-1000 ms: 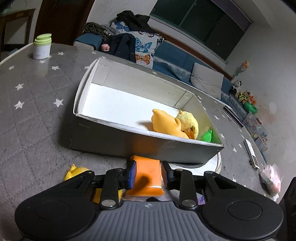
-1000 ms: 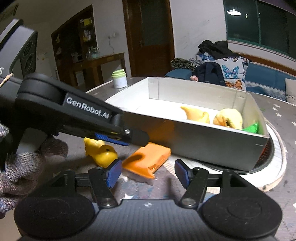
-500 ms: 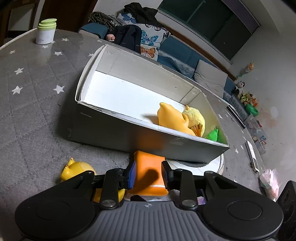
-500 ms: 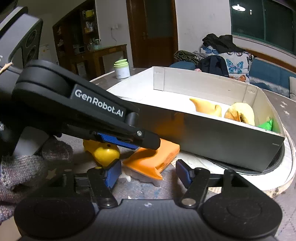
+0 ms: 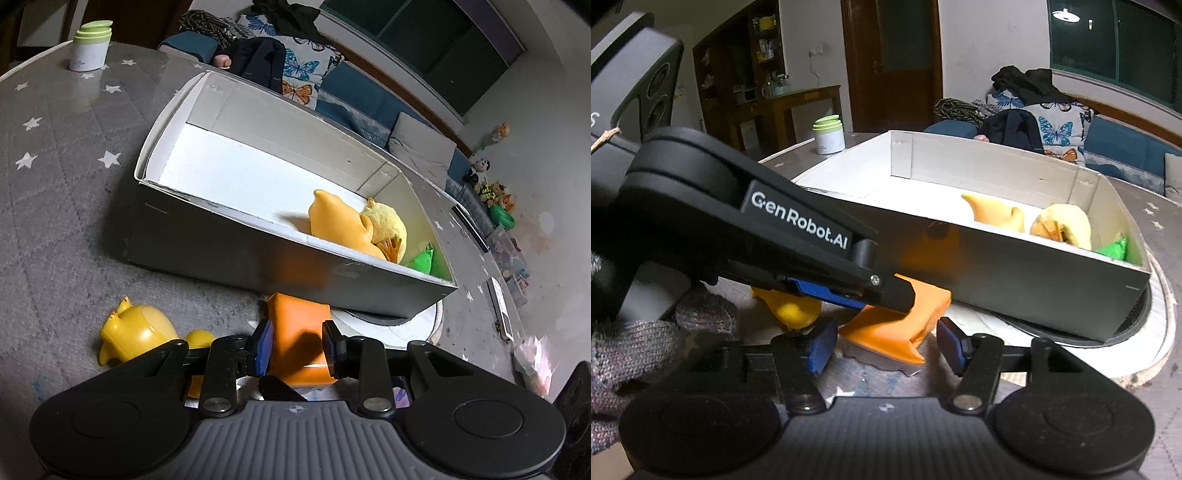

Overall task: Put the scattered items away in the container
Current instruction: 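Close the right gripper on the orange sponge block, then lift the orange sponge with the right gripper over the box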

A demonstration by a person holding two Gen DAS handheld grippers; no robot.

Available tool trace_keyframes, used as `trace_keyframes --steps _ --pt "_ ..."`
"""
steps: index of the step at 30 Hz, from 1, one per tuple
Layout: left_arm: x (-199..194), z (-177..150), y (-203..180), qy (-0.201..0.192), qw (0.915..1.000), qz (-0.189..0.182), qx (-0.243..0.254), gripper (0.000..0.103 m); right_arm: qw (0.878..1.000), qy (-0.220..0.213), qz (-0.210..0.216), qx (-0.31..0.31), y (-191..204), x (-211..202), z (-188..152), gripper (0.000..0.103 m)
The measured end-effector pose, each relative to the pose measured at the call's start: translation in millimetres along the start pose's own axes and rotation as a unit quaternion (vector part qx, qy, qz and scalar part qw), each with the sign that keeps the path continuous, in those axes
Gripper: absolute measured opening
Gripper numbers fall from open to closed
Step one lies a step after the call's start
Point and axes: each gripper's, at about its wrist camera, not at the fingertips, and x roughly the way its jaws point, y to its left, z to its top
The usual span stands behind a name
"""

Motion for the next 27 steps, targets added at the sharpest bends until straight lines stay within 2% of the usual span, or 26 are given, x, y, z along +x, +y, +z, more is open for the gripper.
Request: trace_keyframes --steps 15,21,27 --pt "-2 -5 -7 -0.003 1.0000 0.007 0.000 0.032 1.000 -0.002 0.005 0.011 -2 -4 0 0.050" --pt "-17 -7 -12 -0.016 0.9999 0.004 0.006 0.032 1.000 -0.018 0.006 0.004 1 -17 3 0.047" --pt "-39 -1 -23 -0.045 0.9989 -0.004 0.013 0.032 0.999 -0.050 -0.004 -0.019 8 -35 13 0.047"
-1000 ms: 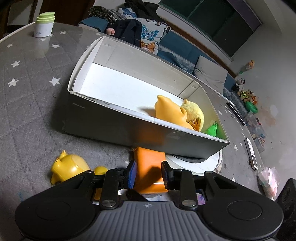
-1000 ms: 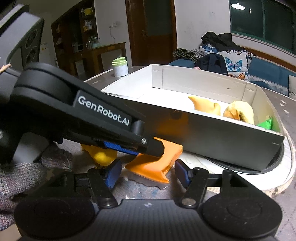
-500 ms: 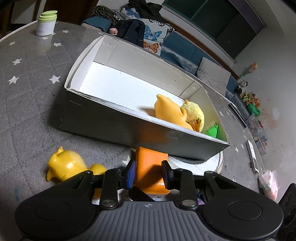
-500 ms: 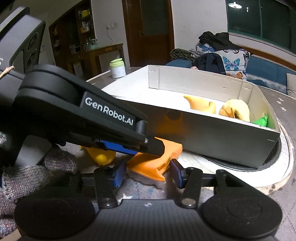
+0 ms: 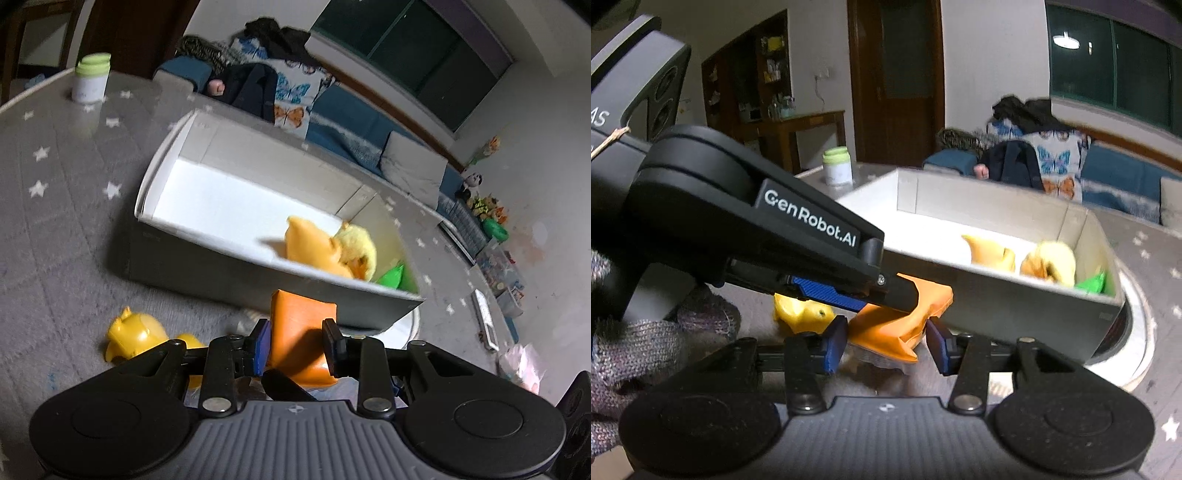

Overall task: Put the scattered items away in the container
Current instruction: 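Lift the orange sponge with the right gripper over the box, then lower the orange sponge into the box and open the right gripper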

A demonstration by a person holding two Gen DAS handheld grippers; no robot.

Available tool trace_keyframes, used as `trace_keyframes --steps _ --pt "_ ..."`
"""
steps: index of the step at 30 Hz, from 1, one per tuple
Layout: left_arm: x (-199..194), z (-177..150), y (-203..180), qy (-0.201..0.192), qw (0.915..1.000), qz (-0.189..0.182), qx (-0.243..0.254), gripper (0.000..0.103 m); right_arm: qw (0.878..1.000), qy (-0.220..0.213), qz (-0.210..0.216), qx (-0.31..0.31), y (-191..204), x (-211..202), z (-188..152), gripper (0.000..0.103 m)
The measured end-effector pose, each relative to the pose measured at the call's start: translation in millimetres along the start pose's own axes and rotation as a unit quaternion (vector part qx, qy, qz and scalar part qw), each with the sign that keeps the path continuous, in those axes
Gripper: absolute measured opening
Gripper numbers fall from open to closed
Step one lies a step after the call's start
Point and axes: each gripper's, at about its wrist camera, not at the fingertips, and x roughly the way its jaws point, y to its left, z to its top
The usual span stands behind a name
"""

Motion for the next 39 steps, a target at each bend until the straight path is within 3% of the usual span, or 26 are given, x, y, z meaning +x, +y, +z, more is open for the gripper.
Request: trace_keyframes --steps 8,17,25,39 --pt "-4 29 -9 -0.034 0.9994 -0.003 0.000 0.032 0.999 -0.032 -0.004 -0.023 -7 3 30 0.047" --pt "21 69 -7 -0.047 0.9988 0.006 -0.007 0.032 0.999 -0.037 0.004 -0.010 -31 30 62 0.047" --pt "57 90 14 -0.030 0.9990 0.016 -0.028 0.032 1.000 -0.007 0.010 -0.002 -56 69 74 0.047" --pt "91 85 50 0.011 0.9967 0.002 -0.080 0.032 0.999 0.032 0.012 0.011 -64 106 60 0.047"
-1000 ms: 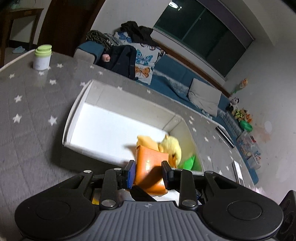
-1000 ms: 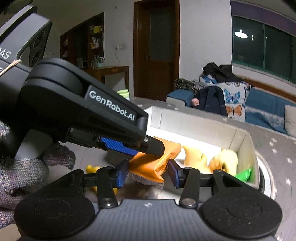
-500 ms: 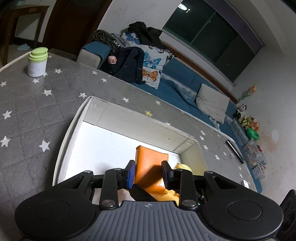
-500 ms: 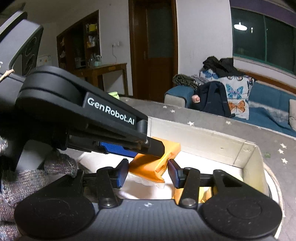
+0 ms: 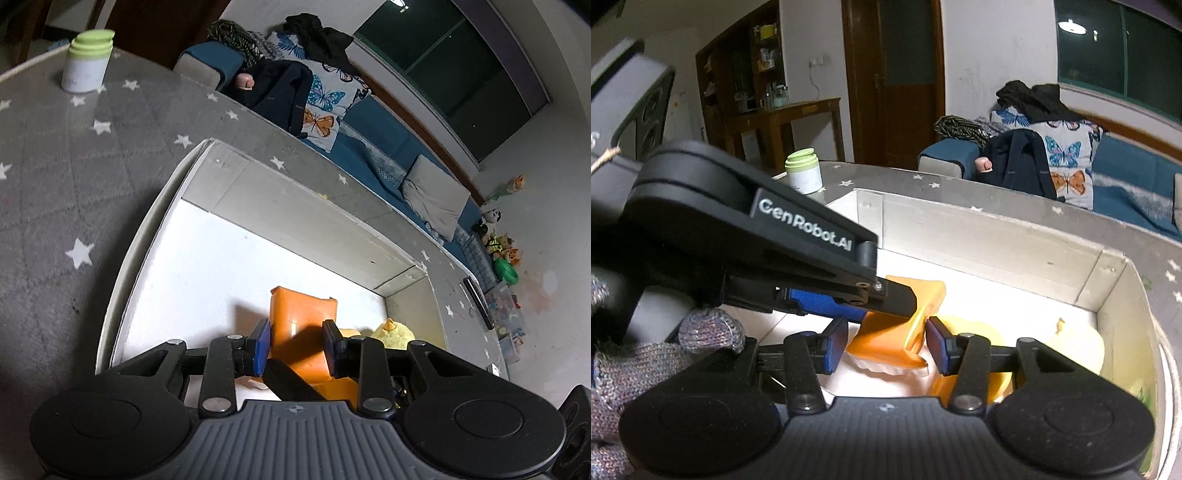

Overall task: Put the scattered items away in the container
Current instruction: 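Lower the orange sponge into the box and open the right gripper, then move the right gripper toward the small yellow rubber duck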

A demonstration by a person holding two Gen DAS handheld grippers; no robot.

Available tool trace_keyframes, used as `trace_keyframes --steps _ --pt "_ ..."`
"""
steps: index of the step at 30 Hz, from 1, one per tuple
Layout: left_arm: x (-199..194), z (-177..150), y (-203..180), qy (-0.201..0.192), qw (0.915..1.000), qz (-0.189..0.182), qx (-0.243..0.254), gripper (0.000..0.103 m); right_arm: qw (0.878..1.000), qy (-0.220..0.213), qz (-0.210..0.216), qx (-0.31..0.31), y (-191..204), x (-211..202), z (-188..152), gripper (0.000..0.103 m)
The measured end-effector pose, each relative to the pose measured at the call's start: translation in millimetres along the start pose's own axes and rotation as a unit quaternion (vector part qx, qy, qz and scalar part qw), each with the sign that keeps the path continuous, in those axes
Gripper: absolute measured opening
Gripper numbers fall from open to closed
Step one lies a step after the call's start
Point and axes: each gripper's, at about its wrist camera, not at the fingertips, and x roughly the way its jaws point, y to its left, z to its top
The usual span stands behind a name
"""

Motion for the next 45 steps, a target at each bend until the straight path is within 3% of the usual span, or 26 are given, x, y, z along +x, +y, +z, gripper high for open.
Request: trace_keyframes --steps 18,21,29,33,42,45 --pt "-21 -12 -13 -0.017 0.9991 0.008 0.038 0.032 0.999 -0.033 -0.010 0.024 -2 -43 -17 0.049" --pt "-30 -17 -17 -0.025 0.9983 0.012 0.052 0.032 0.999 -0.040 -0.009 0.028 -1 -53 -19 0.055" --pt "-48 -33 -20 -0.034 0.9970 0.022 0.066 0.032 0.998 -0.051 -0.007 0.041 5 -76 -31 0.056" --pt "-60 -39 -19 -0.048 0.9963 0.020 0.068 0.032 0.997 -0.061 -0.010 0.037 12 -88 -35 0.062" --pt "-87 -52 -21 -0.073 0.9935 0.028 0.083 0.032 0.997 -0.069 -0.002 0.035 23 -102 -42 0.064" --pt "-95 -58 -21 -0.082 0.9916 0.037 0.093 0.032 0.997 -0.064 0.002 0.035 27 -103 -46 0.072"
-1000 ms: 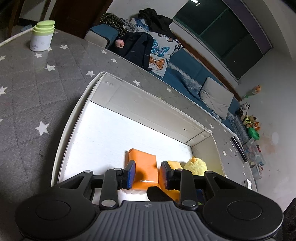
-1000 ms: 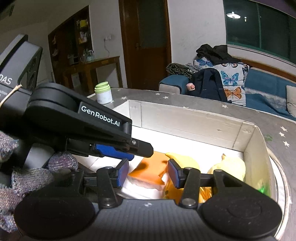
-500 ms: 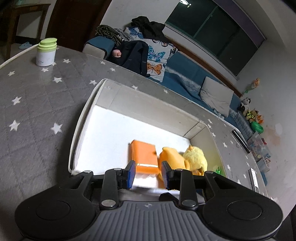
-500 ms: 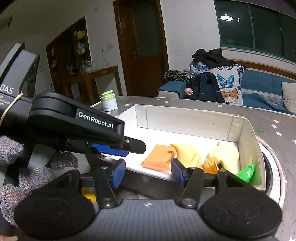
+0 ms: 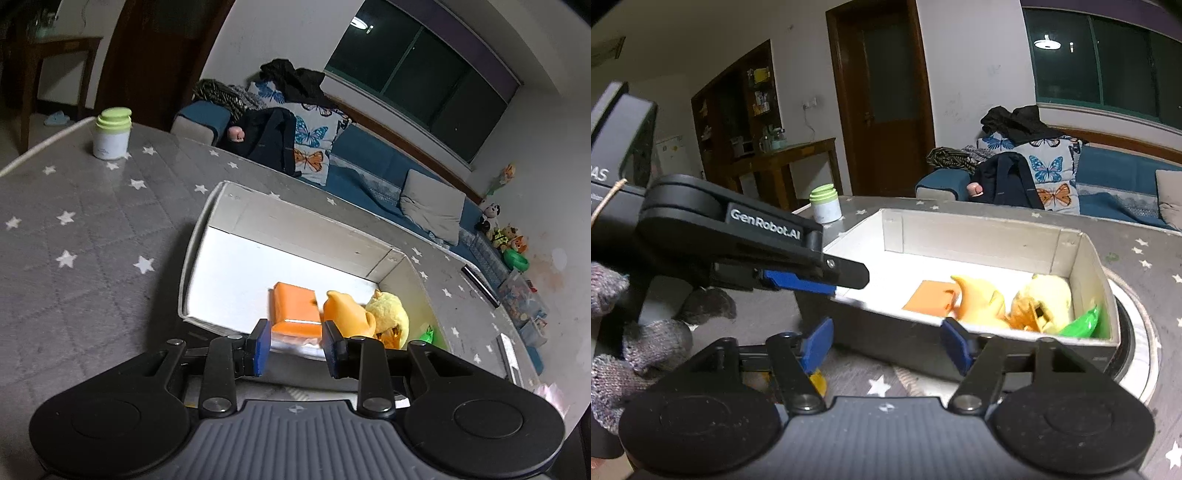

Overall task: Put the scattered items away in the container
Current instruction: 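Move the right gripper toward the small yellow rubber duck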

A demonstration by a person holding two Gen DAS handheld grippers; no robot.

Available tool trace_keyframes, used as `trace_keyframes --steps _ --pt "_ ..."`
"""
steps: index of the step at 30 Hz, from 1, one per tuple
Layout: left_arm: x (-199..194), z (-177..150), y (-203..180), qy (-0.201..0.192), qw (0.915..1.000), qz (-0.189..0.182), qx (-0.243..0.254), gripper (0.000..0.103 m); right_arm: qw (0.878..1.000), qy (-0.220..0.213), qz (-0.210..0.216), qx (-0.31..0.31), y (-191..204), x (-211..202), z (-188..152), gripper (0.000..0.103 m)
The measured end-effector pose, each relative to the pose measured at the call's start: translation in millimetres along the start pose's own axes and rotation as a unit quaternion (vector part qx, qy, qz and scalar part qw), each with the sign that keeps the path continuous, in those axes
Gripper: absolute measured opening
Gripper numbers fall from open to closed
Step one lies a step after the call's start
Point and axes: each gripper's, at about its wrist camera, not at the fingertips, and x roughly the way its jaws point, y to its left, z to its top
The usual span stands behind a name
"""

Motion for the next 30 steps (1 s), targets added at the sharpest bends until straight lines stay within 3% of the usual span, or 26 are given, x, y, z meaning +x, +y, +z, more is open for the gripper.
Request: trace_keyframes --steps 11,20,30 --pt "-28 -20 24 -0.018 0.9993 0.026 -0.019 0.034 1.000 0.021 0.016 -0.005 14 7 -18 0.078" --pt "-30 -32 49 0.006 0.9979 0.034 -0.056 0.034 0.998 0.045 0.038 -0.029 33 23 -29 0.078" --pt "-45 -47 62 0.016 0.9965 0.024 -0.079 0.035 0.995 0.069 0.053 -0.039 45 41 -36 0.071"
